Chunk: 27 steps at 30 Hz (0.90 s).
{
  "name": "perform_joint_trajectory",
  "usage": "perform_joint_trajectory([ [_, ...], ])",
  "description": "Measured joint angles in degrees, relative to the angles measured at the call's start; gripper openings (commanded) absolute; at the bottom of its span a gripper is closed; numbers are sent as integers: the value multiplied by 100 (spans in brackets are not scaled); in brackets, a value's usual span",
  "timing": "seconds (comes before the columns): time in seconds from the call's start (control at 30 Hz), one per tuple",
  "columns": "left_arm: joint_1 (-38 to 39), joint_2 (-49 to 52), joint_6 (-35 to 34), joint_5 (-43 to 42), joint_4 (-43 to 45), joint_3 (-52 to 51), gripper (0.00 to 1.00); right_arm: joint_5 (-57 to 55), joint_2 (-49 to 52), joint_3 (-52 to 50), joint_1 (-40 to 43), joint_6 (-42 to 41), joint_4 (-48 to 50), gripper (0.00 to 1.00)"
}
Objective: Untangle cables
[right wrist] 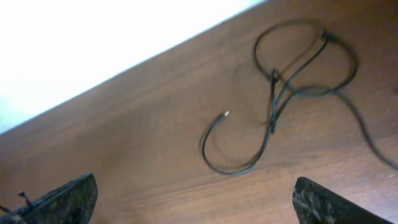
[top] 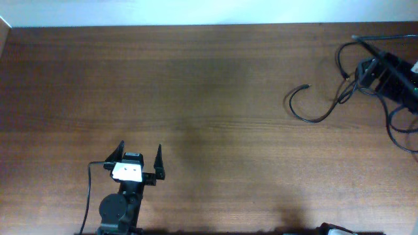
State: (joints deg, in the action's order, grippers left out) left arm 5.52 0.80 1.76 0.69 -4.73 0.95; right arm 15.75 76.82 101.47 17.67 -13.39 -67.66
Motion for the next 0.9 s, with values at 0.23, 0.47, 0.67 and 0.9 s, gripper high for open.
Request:
perform_joint_trajectory([
  [0.23, 0, 0, 0, 0, -2, 0, 99, -452, -660, -87, -636, -11, 1296, 99],
  [0.47, 0, -2, 15, 2, -4, 0, 99, -485, -2026, -2782, -1010, -17, 4089, 99],
  [0.67, 0, -2, 17, 2, -11, 0, 99, -319, -2975, -4909, -1226, -2, 6391, 99],
  [0.9, 2, 0, 17, 2, -7, 0, 99, -256, -3838, -6675, -1248, 420, 8367, 99],
])
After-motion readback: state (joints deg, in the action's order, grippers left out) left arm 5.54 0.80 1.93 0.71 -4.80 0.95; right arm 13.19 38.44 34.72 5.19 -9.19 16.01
